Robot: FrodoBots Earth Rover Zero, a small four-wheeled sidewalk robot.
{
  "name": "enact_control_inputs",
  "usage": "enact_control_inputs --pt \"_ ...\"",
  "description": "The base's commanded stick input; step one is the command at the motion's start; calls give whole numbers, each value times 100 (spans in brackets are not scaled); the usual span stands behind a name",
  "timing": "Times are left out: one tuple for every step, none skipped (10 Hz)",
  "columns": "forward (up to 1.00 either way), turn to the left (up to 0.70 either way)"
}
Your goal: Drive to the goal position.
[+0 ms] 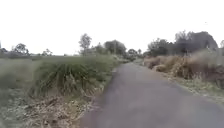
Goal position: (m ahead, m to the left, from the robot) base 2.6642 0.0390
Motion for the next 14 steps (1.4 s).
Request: enact_control_inputs --pt "85 -34" --pt "85 -33" --pt "85 -27" --pt "85 -21" --pt "85 -15" --pt "85 -9" --pt "85 -3" --pt "85 0" --pt "85 0" --pt "85 0" --pt "85 -8" --pt "85 -20" --pt "85 -32" --pt "85 -34"
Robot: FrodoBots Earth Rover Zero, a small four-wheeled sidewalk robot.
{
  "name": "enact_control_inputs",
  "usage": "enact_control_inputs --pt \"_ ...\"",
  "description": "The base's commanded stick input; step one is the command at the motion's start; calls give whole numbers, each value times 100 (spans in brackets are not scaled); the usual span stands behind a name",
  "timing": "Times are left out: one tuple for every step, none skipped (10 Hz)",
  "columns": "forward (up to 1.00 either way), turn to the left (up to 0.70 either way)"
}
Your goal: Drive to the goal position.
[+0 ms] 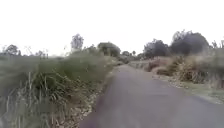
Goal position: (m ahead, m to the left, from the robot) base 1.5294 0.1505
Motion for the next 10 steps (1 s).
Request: enact_control_inputs --pt "85 -34" --pt "85 -34" --pt "85 -34" --pt "85 -34" --pt "85 -34" --pt "85 -34" --pt "85 -34" --pt "85 -34" --pt "85 -34" --pt "85 -34"
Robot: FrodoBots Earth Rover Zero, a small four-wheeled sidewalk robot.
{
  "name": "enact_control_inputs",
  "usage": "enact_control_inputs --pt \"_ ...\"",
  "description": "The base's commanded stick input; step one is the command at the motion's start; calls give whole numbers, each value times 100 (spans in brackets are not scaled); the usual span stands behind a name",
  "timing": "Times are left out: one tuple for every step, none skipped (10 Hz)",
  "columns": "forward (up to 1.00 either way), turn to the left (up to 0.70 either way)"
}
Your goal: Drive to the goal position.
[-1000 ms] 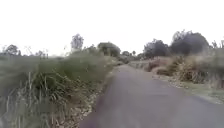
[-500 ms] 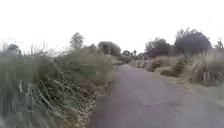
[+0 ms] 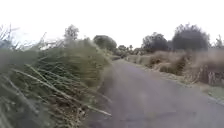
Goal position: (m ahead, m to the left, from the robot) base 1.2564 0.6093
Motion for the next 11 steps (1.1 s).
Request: enact_control_inputs --pt "85 -34" --pt "85 -34" --pt "85 -34" --pt "85 -34" --pt "85 -34" --pt "85 -34" --pt "85 -34" --pt "85 -33" --pt "85 -29" --pt "85 -24" --pt "85 -19"
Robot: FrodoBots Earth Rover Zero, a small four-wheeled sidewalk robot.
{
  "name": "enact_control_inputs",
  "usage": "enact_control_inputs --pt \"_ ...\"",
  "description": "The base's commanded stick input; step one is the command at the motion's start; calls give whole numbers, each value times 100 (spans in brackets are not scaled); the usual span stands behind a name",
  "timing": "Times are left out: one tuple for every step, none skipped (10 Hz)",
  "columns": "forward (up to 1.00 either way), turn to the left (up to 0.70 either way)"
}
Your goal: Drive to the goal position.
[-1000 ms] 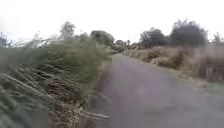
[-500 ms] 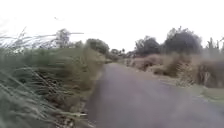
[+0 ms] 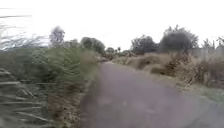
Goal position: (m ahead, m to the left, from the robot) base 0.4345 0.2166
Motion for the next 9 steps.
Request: enact_control_inputs --pt "85 -15" --pt "85 -10" --pt "85 -5" --pt "85 -1" --pt "85 0" --pt "85 0" --pt "85 0" --pt "85 0" --pt "85 0"
